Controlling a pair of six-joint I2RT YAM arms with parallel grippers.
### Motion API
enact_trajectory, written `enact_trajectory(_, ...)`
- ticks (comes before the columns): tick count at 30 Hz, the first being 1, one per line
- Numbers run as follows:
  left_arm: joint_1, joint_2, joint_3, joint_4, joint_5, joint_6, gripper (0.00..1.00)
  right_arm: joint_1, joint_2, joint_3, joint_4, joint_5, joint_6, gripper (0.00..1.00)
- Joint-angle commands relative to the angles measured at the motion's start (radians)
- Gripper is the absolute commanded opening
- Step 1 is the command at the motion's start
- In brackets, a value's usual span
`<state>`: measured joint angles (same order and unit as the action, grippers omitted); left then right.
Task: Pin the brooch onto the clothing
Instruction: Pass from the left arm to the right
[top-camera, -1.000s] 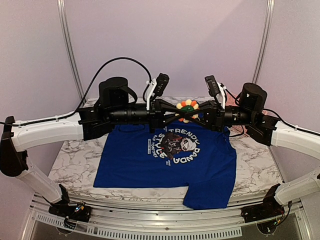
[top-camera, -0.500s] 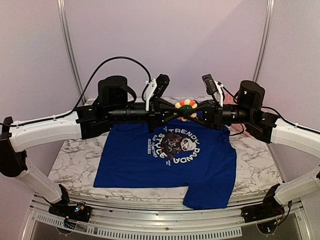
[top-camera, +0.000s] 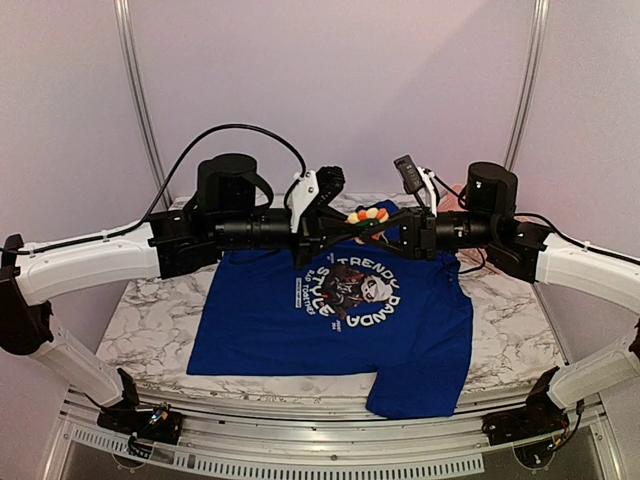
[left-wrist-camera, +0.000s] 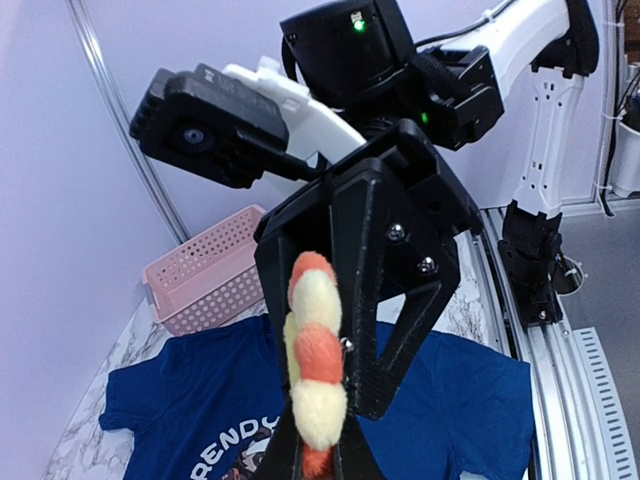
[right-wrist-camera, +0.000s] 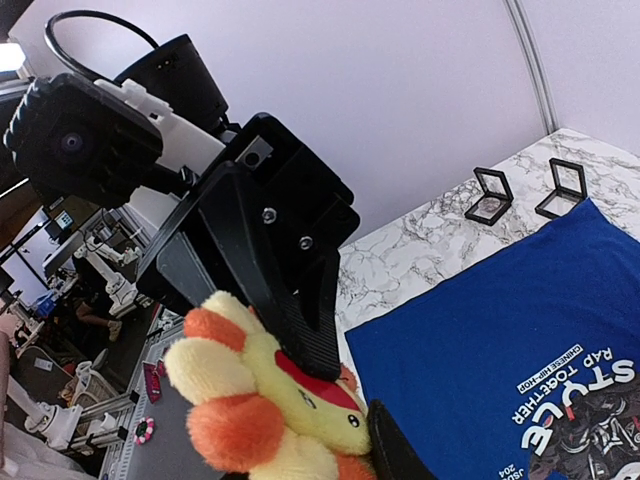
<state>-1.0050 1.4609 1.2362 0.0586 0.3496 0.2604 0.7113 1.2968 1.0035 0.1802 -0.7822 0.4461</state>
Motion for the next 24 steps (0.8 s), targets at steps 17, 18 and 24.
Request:
enact_trajectory(17, -0.070, -0.007, 0.003, 0.006, 0.171, -0.122, 0.00, 0.025, -0.043, -0.002, 0.026, 0.122, -0.163, 0.49)
enact_trajectory(18, -0.069, -0.007, 0.004, 0.007, 0.167, -0.128, 0.00, 0.026, -0.046, -0.002, 0.015, 0.122, -0.170, 0.49)
enact_trajectory(24, -0.060, -0.009, 0.003, 0.010, 0.140, -0.145, 0.00, 0.027, -0.087, -0.019, -0.059, 0.076, -0.226, 0.56)
